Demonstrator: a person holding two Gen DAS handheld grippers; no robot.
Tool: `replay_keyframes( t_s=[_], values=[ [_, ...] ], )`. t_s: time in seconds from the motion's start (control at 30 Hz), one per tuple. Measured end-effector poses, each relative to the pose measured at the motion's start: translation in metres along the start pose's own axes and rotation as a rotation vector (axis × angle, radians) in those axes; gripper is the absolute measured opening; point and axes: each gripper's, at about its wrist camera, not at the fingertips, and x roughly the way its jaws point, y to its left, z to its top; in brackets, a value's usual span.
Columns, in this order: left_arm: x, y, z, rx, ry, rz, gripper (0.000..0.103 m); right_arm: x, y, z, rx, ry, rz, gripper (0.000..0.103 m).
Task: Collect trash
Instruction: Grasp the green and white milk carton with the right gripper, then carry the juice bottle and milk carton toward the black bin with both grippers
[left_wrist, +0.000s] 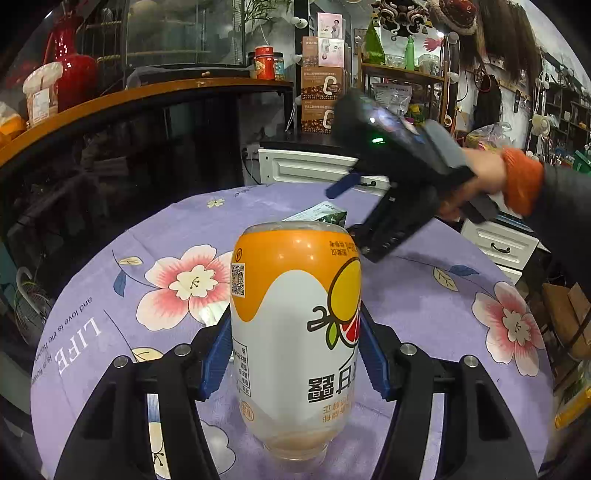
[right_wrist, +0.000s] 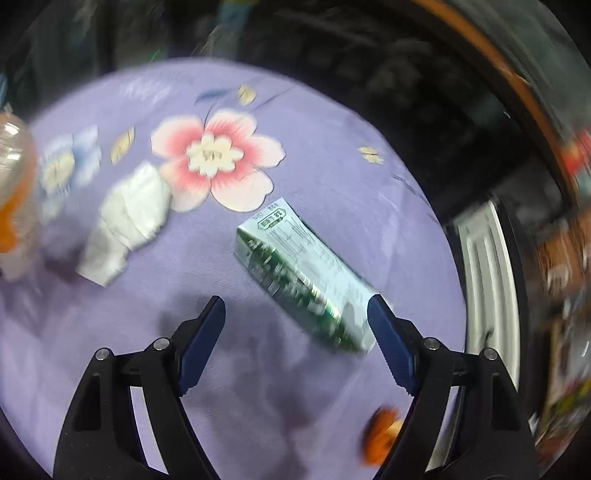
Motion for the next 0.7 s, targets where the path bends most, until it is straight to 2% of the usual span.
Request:
replay_keyframes(
  t_s=[0.03, 0.2, 0.3, 0.37, 0.43, 0.53, 0.63, 0.7],
  values=[
    [0.000, 0.000, 0.000, 0.001, 0.003, -0.001, 0.061, 0.007, -0.001, 0.005, -0.034, 0.012, -0.020, 0.079],
    [-0.007, -0.005, -0.001, 0.007, -0.017, -0.035, 0.061, 0.043, 0.003, 0.025, -0.181, 0.086, -0.008, 0.077],
    [-0.007, -0.009, -0.003, 0.015, -0.016, -0.048, 0.061, 0.056, 0.010, 0.022, -0.239, 0.120, -0.020, 0.069],
    [-0.004, -0.012, -0.004, 0.022, -0.006, -0.054, 0.061, 0.058, 0.009, 0.022, -0.209, 0.111, -0.034, 0.068],
    [-0.001, -0.013, -0.005, 0.025, 0.000, -0.057, 0.061, 0.055, 0.012, 0.018, -0.200, 0.102, -0.048, 0.062],
    [0.001, -0.012, -0.006, 0.020, 0.006, -0.056, 0.061, 0.048, 0.023, 0.010, -0.170, 0.082, -0.125, 0.057],
    [0.000, -0.010, -0.006, 0.015, 0.000, -0.054, 0.061, 0.025, 0.034, -0.004, -0.087, 0.028, -0.195, 0.057],
    [-0.003, -0.009, -0.005, 0.006, -0.009, -0.063, 0.061, 0.001, 0.044, -0.020, -0.022, -0.023, -0.207, 0.057]
  ],
)
